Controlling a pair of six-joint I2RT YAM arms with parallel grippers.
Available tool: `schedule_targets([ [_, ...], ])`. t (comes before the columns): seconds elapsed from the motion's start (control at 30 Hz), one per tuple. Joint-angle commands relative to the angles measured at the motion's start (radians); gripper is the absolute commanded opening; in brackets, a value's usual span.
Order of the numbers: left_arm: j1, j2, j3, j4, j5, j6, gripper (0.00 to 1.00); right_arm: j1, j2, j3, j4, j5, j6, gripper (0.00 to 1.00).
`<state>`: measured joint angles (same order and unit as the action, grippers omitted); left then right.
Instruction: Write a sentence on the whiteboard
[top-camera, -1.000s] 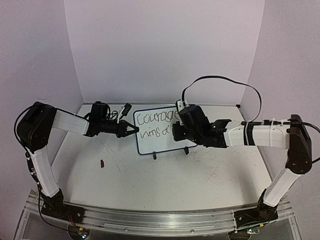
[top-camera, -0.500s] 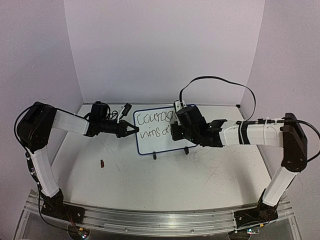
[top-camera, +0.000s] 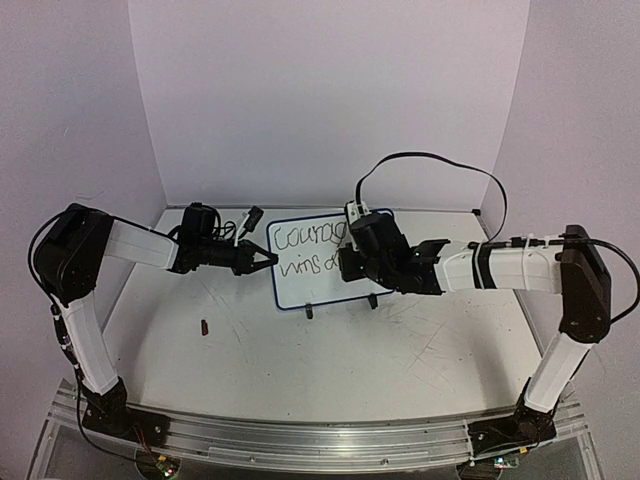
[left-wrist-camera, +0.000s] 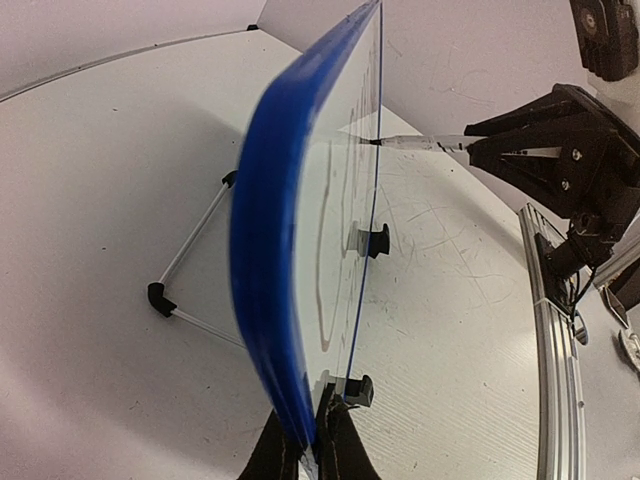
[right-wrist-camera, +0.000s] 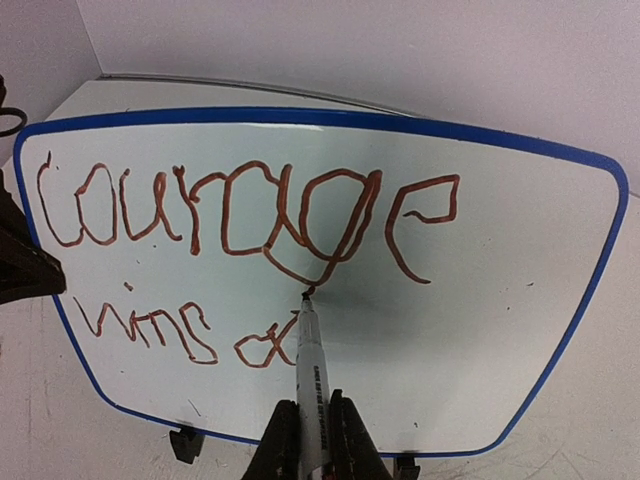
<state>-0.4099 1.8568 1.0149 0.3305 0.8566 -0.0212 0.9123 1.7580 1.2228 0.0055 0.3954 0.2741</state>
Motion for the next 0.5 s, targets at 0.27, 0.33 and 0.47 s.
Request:
schedule_targets([
  [0.27,0.01,-0.007,0.022,-0.056,-0.156,0.086,0.0,0.02,-0.009,-0.017,-0.036,0.008,0.036,0.0],
  [0.33,0.011,-0.008,0.022,-0.056,-0.156,0.086,0.0,0.023,-0.006,-0.027,-0.039,0.004,0.048,0.0],
  [0.47,0.01,-0.01,0.023,-0.056,-0.156,0.086,0.0,0.03,-0.002,-0.039,-0.044,0.0,0.06,0.0],
])
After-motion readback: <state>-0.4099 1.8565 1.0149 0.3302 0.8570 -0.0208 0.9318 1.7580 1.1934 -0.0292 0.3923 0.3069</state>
